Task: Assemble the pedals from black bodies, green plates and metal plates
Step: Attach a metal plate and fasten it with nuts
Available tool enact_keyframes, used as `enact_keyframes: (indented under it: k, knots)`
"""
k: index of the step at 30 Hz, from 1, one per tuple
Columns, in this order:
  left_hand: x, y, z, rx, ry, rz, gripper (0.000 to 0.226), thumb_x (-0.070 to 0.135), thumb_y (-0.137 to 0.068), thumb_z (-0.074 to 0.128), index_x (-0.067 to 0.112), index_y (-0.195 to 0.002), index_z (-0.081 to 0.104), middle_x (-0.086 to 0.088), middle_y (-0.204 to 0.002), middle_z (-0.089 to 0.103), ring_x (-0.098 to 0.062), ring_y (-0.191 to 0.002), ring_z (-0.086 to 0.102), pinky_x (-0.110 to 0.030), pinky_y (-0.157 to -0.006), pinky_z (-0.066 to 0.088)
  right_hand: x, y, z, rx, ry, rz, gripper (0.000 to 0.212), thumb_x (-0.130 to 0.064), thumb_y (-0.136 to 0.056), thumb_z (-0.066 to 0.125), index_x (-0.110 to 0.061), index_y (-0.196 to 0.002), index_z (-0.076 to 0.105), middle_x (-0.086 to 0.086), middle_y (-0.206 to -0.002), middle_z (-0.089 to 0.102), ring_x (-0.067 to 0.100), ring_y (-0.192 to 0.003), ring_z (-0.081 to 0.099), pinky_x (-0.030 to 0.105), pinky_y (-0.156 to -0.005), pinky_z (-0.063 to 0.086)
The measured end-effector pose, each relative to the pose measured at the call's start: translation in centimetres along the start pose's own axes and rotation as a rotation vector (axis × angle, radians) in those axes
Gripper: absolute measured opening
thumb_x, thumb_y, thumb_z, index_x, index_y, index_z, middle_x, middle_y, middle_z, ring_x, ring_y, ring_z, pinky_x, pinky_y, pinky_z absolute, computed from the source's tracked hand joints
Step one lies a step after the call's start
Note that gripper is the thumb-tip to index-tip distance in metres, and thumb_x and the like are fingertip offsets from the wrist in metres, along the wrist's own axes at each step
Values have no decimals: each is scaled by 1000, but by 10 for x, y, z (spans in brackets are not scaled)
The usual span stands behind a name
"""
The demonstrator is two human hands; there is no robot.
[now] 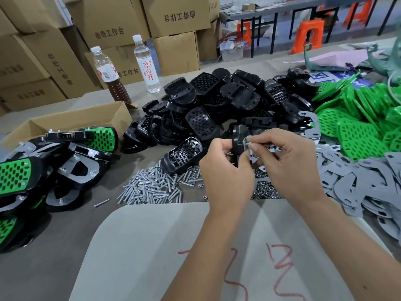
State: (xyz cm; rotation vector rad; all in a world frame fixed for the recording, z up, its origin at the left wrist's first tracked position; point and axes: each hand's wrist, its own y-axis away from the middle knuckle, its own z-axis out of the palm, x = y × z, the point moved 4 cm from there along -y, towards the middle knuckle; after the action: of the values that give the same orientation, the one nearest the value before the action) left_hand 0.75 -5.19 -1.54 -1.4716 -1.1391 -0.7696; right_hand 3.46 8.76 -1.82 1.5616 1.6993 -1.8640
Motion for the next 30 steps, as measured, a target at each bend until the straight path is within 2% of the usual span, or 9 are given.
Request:
enact_keyframes:
  k: [6,11,13,16,20,24,27,30]
  knots:
    - [0,1,1,3,-29,32,19,18,-87,79,18,-98,65,8,-87,67,-13,-87,67,-43,-82,58,-1,0,-3,29,12,39,6,-15,-89,81,-21,-90,81,-10,-86,76,21,-79,73,34,-58,63]
    - [2,2,1,-11,-34,77,18,16,-88,78,18,-99,64,9,-87,69,-16,-87,70,-44,-79,59,-5,1,-1,47,57,52,11,-14,-90,80,-24,-85,79,-14,-81,74,15,-71,71,31,-58,62]
    - [2,2,0,2,-32,91,18,12,-88,78,18,-98,64,13,-86,68,-11,-86,70,-41,-78,59,-7,1,0,41,59,48,15,-11,-91,77,-25,-88,79,-13,-81,74,15,-70,72,29,-58,61]
    - [5,3,-2,32,-44,139,20,9,-87,77,20,-97,63,21,-82,65,-2,-82,67,-30,-74,57,-8,2,1,44,80,38,12,-9,-93,75,-20,-92,80,-13,-78,73,14,-69,71,35,-62,62]
    - [6,4,-1,41,-65,176,20,9,-88,76,19,-98,62,22,-83,63,-9,-81,70,-38,-74,58,-11,3,1,74,82,43,8,-15,-89,79,-20,-84,80,-14,-74,73,12,-66,68,40,-66,60]
    - [6,4,0,16,-72,206,18,9,-88,76,15,-99,63,14,-87,69,-14,-83,72,-42,-74,59,-11,4,1,56,-61,128,21,-10,-93,76,-28,-82,77,-9,-71,73,9,-59,66,19,-56,56]
    - [4,3,0,11,-75,207,18,9,-89,75,14,-101,63,9,-89,72,-15,-85,72,-42,-75,59,-10,5,1,41,-122,176,18,-9,-95,74,-23,-84,78,-4,-71,72,12,-59,65,19,-55,56]
    - [3,2,0,-26,-86,215,19,6,-90,73,13,-104,62,2,-91,74,-18,-88,73,-43,-76,58,-11,6,4,33,-76,206,18,-12,-97,72,-22,-82,76,-7,-68,70,9,-57,63,18,-54,54]
